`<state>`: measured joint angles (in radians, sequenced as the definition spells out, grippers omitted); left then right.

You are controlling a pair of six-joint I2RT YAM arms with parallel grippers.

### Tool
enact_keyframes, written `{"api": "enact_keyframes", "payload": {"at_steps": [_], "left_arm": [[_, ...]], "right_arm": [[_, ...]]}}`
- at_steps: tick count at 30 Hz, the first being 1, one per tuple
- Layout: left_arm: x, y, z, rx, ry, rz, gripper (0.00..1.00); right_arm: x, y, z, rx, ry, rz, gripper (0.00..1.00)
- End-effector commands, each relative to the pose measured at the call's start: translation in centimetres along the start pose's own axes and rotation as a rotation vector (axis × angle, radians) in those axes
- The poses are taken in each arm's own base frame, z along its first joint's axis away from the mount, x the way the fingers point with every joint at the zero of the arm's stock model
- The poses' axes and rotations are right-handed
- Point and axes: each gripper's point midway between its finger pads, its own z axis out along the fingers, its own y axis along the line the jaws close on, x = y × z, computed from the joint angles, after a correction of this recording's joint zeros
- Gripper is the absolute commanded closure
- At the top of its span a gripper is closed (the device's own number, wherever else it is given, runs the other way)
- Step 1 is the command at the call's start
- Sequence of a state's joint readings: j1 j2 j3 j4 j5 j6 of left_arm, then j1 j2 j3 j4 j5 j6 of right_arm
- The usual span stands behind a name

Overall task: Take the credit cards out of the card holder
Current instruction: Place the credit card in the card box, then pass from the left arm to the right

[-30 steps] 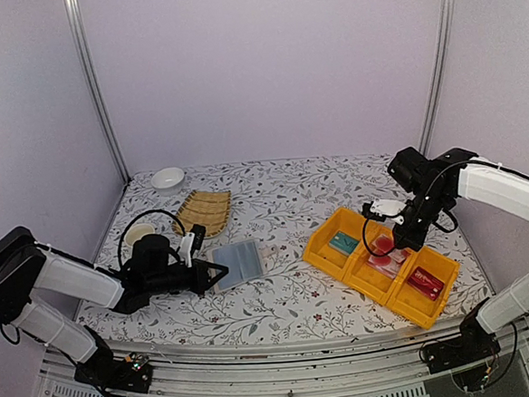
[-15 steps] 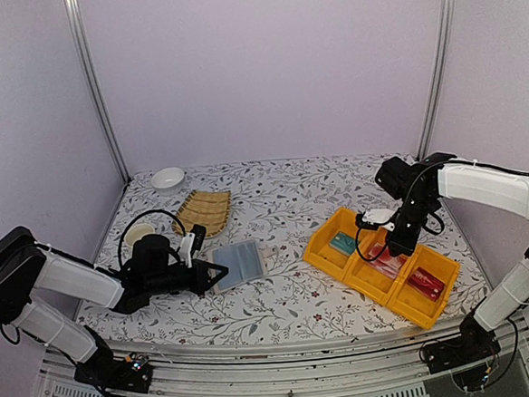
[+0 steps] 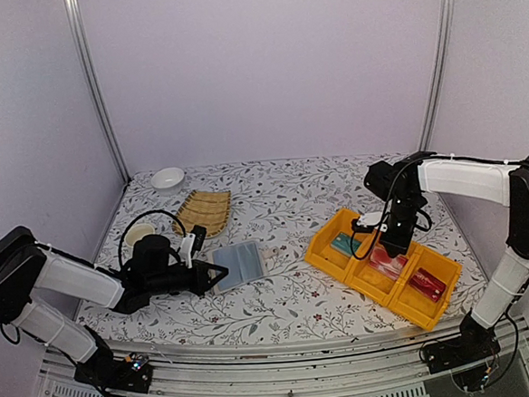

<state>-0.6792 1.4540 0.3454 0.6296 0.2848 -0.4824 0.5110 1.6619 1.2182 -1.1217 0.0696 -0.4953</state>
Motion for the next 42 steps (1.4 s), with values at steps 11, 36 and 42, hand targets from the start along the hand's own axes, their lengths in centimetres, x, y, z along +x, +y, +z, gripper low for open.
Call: {"api": "enact_keyframes", "payload": {"at_steps": [11,36,42], "left_arm": [[-1.1,-0.3,0.4,0.018,-0.015,0.011,1.00],[-1.5,-0.7,-0.5,-0.002,-0.021,0.061,1.00],[-3.4,-5.3,-1.9,0.069,-0.081,0.316,1.00]], "right_arm": [[0.0,-2.1,0.3,0.102,0.052,0.018,0.74],[-5.9,-8.0,-11.3,0.496,-0.293,0.185,0.68],[-13.5,-2.5,-24.6,0.319,-1.023,0.081,0.62]]}}
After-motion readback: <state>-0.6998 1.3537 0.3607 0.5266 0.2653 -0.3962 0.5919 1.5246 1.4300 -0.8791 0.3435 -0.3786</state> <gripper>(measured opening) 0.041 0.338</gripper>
